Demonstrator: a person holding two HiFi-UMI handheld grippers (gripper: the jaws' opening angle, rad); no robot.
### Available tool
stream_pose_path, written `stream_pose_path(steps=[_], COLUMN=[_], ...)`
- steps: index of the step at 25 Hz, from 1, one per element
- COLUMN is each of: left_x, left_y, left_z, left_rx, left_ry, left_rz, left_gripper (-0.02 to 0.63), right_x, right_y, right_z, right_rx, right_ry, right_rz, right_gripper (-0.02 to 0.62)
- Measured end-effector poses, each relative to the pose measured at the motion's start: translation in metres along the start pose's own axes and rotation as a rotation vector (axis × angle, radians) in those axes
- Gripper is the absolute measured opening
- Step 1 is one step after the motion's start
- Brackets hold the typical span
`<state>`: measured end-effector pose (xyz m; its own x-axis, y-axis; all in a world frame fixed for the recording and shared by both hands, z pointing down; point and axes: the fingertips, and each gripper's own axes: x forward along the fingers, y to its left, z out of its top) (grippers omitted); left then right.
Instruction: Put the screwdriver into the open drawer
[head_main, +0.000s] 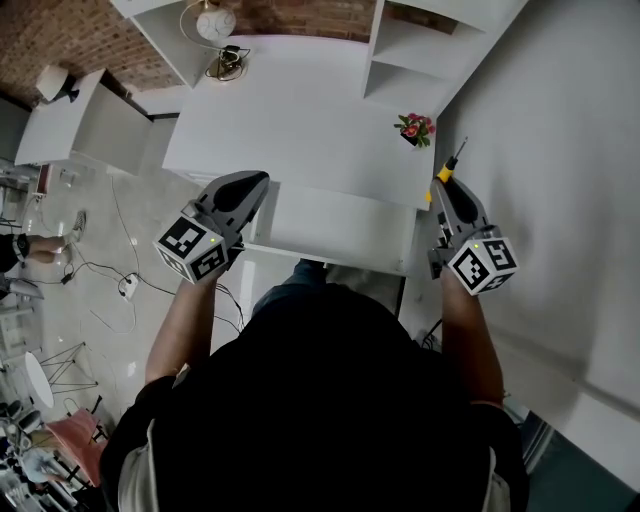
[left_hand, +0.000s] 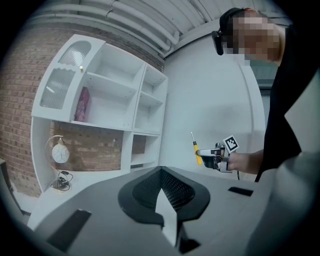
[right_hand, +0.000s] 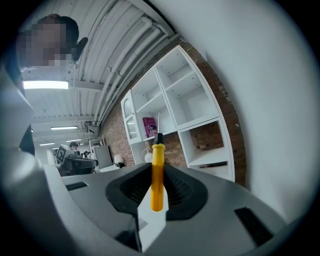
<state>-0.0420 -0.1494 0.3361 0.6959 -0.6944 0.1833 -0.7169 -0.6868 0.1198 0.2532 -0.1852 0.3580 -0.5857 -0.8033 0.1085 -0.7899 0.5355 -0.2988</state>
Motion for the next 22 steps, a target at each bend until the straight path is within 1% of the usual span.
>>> stream_pose_path(steps=[9,12,22], left_x=[0.030,0.040,0.065], left_y=[0.031,0.040,0.060], left_z=[0.004,0.007,0.003], left_rx=[-0.013,-0.012,-0.024], left_ry=[0.026,0.022,0.036], left_rz=[-0.058,-0.070,-0.100], left_gripper=[0.015,0.015,0.015], right_x=[0.020,0.027,0.047], right_y=[-0.014,-0.021,-0.034], right_z=[0.008,0.010,0.004], right_rx=[-0.001,0.002,0.017], right_ry=[0.006,0.004,0.016], right_rz=[-0.062,-0.083,-0.103], right_gripper=[0.083,0.083,0.083])
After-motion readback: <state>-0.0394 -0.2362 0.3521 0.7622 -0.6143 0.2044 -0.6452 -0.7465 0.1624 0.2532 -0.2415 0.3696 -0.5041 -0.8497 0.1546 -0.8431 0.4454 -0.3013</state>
